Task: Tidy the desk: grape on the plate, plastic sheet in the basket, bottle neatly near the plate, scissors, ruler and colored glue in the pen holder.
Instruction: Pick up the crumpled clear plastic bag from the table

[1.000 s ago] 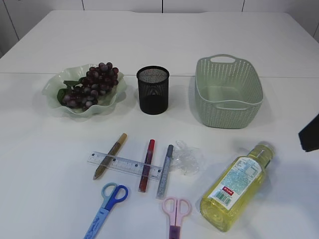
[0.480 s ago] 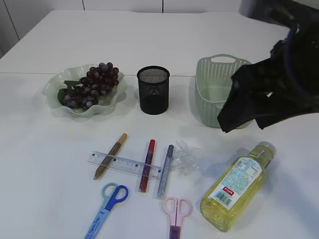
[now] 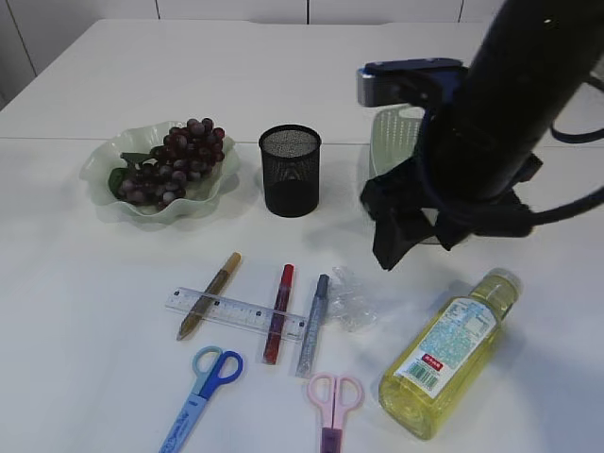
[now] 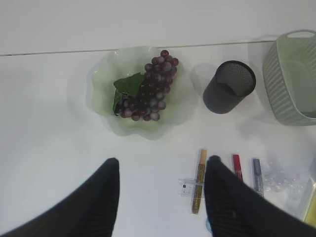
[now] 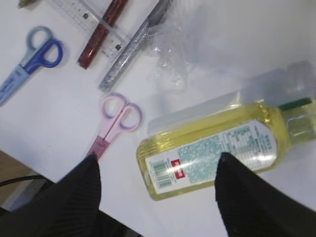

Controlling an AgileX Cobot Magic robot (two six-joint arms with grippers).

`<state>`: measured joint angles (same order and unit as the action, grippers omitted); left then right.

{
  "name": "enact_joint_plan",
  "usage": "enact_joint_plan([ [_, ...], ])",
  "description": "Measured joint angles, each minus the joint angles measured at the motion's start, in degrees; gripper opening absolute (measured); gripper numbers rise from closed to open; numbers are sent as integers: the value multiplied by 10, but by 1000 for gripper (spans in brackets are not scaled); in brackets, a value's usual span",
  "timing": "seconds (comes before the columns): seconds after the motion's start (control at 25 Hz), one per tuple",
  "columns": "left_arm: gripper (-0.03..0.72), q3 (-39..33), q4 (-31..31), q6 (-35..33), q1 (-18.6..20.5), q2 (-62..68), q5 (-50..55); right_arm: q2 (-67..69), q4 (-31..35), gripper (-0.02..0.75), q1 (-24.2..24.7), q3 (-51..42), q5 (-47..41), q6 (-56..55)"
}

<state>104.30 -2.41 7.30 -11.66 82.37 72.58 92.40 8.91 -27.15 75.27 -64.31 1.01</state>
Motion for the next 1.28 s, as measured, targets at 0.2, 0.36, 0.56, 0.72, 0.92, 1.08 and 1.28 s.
enact_joint_plan([
  [0.2,405,0,-1,0,0,-3,0,83,-24,561,-12,57,2,-10],
  [0.36,405,0,-1,0,0,-8,0,133,-32,561,-13,89,4,-10],
  [0.56,405,0,-1,0,0,-7,0,177,-34,561,-13,109,15,-10],
  [0.72,405,0,3,0,0,-7,0,208,-36,561,-13,112,27,-3],
  [0.92,405,0,8,0,0,-7,0,241,-36,562,-13,120,42,4],
  [1.08,405,0,12,0,0,-7,0,255,-36,561,-13,124,58,4],
  [1.28,405,0,24,0,0,-7,0,280,-36,561,-13,150,54,6],
])
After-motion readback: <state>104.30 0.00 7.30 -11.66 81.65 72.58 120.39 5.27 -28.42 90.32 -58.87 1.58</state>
